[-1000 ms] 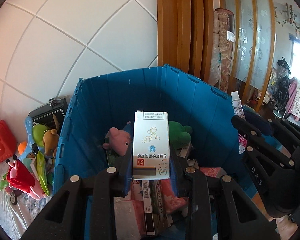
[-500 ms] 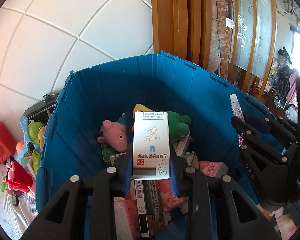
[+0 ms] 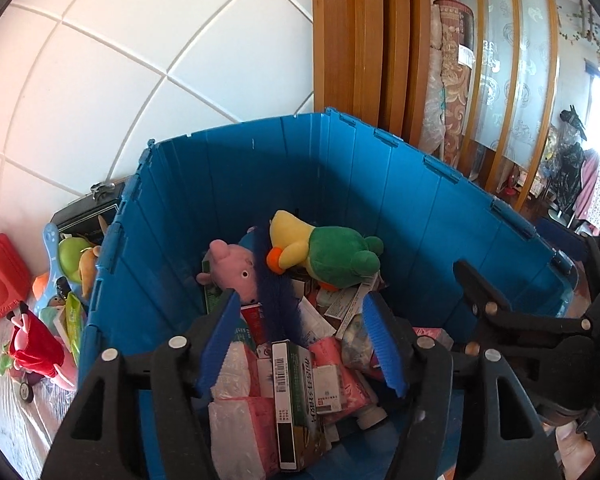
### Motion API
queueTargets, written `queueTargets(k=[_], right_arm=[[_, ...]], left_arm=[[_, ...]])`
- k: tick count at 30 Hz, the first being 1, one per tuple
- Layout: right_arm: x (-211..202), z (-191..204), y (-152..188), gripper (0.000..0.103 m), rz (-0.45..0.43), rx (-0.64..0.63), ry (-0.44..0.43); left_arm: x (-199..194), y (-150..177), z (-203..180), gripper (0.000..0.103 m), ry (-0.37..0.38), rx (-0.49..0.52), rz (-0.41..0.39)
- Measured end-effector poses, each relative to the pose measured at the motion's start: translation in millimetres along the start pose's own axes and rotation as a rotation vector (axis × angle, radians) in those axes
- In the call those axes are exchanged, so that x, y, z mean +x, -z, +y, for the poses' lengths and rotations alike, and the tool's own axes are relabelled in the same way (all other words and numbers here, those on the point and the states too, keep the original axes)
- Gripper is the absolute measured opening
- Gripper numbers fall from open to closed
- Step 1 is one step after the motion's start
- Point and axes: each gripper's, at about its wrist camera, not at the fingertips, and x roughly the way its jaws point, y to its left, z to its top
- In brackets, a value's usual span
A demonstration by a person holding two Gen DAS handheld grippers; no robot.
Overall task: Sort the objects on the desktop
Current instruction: 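Bring both tools back from the bin to the pile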
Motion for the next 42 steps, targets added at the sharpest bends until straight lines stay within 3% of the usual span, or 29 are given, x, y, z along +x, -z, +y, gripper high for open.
queueTargets(k=[8, 11, 16, 27, 34, 42], right_arm=[[-23.2, 7.5, -0.3, 0.103, -0.056, -0.017, 0.014], [-33.6, 12.1, -0.9, 0.103, -0.078, -0.007, 0.010], [-49.9, 25.0, -3.9, 0.103, -0.115, -0.005, 0.002], [-77.8, 58.2, -13.4, 0.103, -0.170, 0.020, -0.056], [-105.1, 90.1, -24.2, 0.103, -0.230, 0.035, -0.164], [-117.0, 170.4, -41.2, 0.103, -0.239, -0.009, -0.284]], left_arm=[[-36.6, 8.4, 22.7, 0.069, -0.028, -0.035, -0.125], [-47.8, 13.6, 33.0, 0.069, -0.004, -0.046, -0.177], [-55.3, 18.1, 53.3, 0.069, 0.027, -0.090, -0.170], [-84.0, 33.2, 95.7, 0.069, -0.046, -0.109, -0.232], [-97.6, 55.6, 159.6, 0.069, -0.119, -0.197, -0.246], [-115.3, 94.5, 260.3, 0.069, -0.261, -0.281, -0.225]])
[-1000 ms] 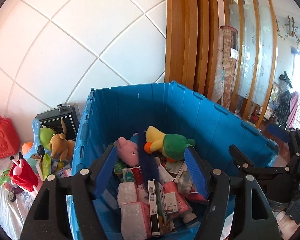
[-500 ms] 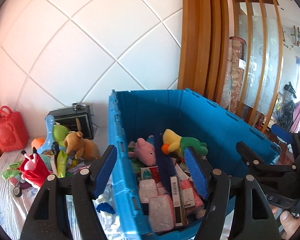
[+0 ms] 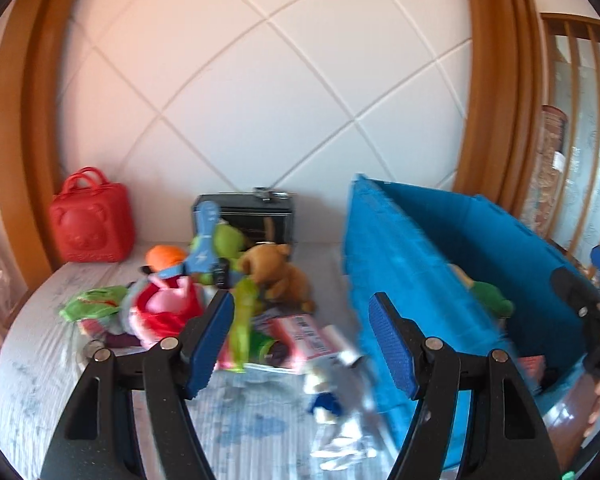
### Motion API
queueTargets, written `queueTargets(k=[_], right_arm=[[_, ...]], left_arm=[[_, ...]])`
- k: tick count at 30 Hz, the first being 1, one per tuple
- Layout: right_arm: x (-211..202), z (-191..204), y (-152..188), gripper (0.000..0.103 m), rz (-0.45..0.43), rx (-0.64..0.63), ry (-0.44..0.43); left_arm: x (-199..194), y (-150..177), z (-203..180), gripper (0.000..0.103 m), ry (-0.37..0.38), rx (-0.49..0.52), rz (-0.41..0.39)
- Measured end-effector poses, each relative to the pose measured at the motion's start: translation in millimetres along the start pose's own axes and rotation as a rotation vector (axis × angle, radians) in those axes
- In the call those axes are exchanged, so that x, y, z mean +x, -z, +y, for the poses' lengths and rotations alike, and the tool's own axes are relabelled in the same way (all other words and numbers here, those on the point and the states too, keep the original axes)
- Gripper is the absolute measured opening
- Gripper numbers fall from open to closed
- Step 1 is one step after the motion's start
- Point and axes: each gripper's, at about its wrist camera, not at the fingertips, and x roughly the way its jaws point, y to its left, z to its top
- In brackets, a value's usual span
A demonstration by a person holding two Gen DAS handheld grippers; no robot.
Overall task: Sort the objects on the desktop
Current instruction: 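Bring both tools back from the bin to the pile, then move the left tool to the black tape roll while the right tool approaches the white plush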
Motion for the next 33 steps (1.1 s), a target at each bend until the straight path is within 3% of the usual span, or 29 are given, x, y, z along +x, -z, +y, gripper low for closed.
queueTargets(k=[10, 17, 23, 27, 33], right_arm=[[32.2, 123.3, -17.1, 0.103, 0.032, -0.030, -0.139], [84.4, 188.8, 15.5, 0.103, 0.196, -0.040, -0.198], [142.2, 207.1, 68.5, 0.103, 0.406, -0.010, -0.184], [181.7, 208.4, 111.2, 0.103, 0.569, -0.033, -0.137], [221.4, 190.2, 158.5, 0.103, 0.727, -0.011, -0.087]], left_arm=[[23.5, 28.9, 168.2, 0.069, -0.221, -0.050, 0.089], [58.3, 69.5, 280.7, 0.069, -0.340, -0.113, 0.231], [103.6, 114.7, 355.6, 0.069, -0.406, -0.174, 0.390], [147.7, 139.5, 378.9, 0.069, -0.406, -0.192, 0.521], [201.5, 150.5, 394.9, 0.069, -0.382, -0.210, 0.575]])
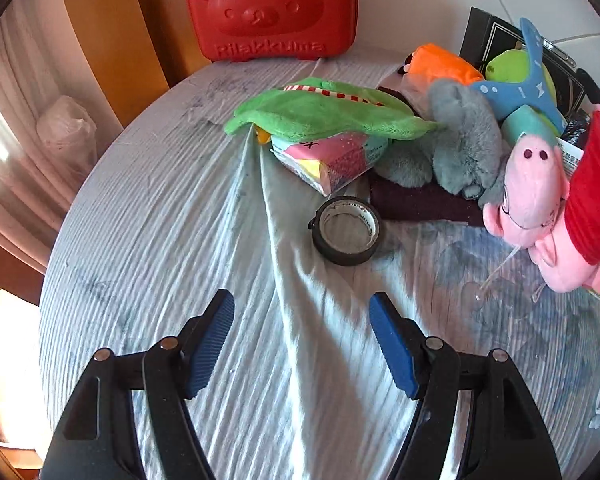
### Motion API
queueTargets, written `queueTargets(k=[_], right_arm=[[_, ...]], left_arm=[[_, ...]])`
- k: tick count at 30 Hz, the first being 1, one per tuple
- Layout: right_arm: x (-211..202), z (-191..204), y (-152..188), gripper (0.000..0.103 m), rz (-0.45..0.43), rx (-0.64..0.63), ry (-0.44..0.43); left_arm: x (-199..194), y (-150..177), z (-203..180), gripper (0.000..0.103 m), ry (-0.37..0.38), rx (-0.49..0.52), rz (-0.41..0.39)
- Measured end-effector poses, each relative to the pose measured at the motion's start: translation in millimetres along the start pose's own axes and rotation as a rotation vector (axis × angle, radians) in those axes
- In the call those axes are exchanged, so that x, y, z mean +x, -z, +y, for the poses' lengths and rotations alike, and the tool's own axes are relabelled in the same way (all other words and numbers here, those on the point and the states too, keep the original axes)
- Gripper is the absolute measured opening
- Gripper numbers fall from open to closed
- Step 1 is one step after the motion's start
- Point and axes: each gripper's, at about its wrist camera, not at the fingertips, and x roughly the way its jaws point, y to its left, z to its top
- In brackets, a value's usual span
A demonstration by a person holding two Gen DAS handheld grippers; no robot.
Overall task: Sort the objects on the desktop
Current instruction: 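Move the left tool to the black tape roll while the right tool approaches the white plush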
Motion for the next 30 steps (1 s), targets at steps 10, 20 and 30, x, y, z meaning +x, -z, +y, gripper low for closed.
queueTargets(k=[10, 20, 30], right_arm=[[72.0, -11.5, -8.1, 0.103, 0.139, 0.040, 0.059], [107.9, -16.2, -8.4, 0.103, 0.211, 0.056, 0.040], [112.7, -32.3, -2.7, 0.103, 0.201, 0.143, -0.037]], left_arm=[[61.1, -38.8, -19.9, 0.070, 0.018, 0.045, 0.043], [59.8, -39.4, -25.1, 0.075, 0.061, 0.075, 0.018], [70.8, -26.5, -32.6, 0.076, 0.067, 0.074, 0.058]])
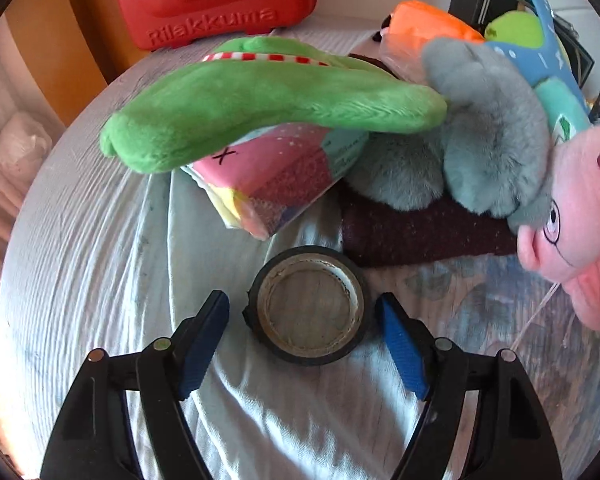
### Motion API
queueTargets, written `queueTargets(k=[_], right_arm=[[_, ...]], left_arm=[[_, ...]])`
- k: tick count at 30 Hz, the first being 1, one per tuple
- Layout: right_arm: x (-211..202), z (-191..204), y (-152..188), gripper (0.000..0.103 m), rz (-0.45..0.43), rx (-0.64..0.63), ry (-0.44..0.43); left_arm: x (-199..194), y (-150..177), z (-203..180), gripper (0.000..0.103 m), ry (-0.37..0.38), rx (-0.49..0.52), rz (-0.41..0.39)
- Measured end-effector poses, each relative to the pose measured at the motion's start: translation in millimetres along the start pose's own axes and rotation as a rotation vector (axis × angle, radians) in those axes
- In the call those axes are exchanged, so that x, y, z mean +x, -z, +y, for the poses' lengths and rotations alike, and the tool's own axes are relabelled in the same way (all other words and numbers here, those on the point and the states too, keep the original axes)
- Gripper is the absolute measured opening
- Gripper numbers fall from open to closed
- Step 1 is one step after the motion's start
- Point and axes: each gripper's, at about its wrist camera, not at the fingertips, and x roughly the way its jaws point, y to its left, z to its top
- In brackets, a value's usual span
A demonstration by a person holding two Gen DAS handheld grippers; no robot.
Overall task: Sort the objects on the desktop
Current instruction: 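Move the left tool to the black tape roll while the right tool approaches the white plush, then grasp the black tape roll with the left tool while the right tool grasps the white plush bear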
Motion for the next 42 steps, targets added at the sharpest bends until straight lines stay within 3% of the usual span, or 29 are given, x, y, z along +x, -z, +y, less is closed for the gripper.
queueTargets(k=[5, 7, 8, 9, 13, 17, 19, 24, 33, 36, 38, 39, 42], right_arm=[[-1.3, -1.2, 4.6, 0.103, -0.035, 0.032, 0.010], [-1.6, -1.7, 5.9, 0.103, -0.047, 0.044, 0.015], [-1.3, -1.6, 4.7, 0.103, -0.033, 0.041, 0.016], [-0.9, -2.0, 2.8, 0.103, -0.005, 0.041, 0.013], [-19.6, -2.3, 7.0, 0.098, -0.045, 0.057, 0.007], [-20.2, 0.9, 11.9, 0.064, -0.042, 0.036, 0.058], [-16.1, 0.5, 14.9, 0.059, -0.028, 0.035, 0.062], [-30.1, 5.1, 22.8, 0.031, -0.060, 0.028, 0.031], [-75.6, 45.6, 51.8, 0.029, -0.162, -0.082, -0.074], [-107.2, 76.8, 70.6, 0.029, -0.226, -0.122, -0.111], [-127.0, 75.9, 85.0, 0.029, -0.266, -0.137, -0.135], [-132.3, 86.6, 75.6, 0.029, -0.284, -0.142, -0.145], [-138.2, 68.8, 55.9, 0.029, -0.358, -0.162, -0.168]], left_arm=[[-4.8, 2.5, 1.7, 0.076, 0.018, 0.012, -0.013], [-7.4, 2.3, 1.0, 0.072, 0.020, 0.015, -0.010], [-10.2, 2.6, 0.1, 0.062, 0.022, 0.017, -0.012], [-12.4, 3.2, -1.0, 0.059, 0.023, 0.023, -0.011], [-18.9, 8.6, -3.8, 0.059, 0.005, 0.038, -0.027], [-27.2, 13.9, -2.7, 0.058, -0.004, 0.023, -0.027], [-34.1, 18.5, -1.5, 0.058, -0.008, 0.017, -0.030], [-63.2, 39.0, -1.6, 0.058, -0.033, 0.010, -0.074], [-124.0, 90.8, -15.1, 0.057, -0.034, 0.021, -0.167], [-138.2, 90.8, -12.9, 0.057, -0.017, 0.042, -0.210], [-147.7, 93.8, -20.2, 0.057, 0.001, 0.058, -0.235], [-155.9, 97.1, -25.1, 0.057, 0.010, 0.066, -0.246], [-179.0, 104.0, -38.2, 0.057, 0.025, 0.090, -0.290]])
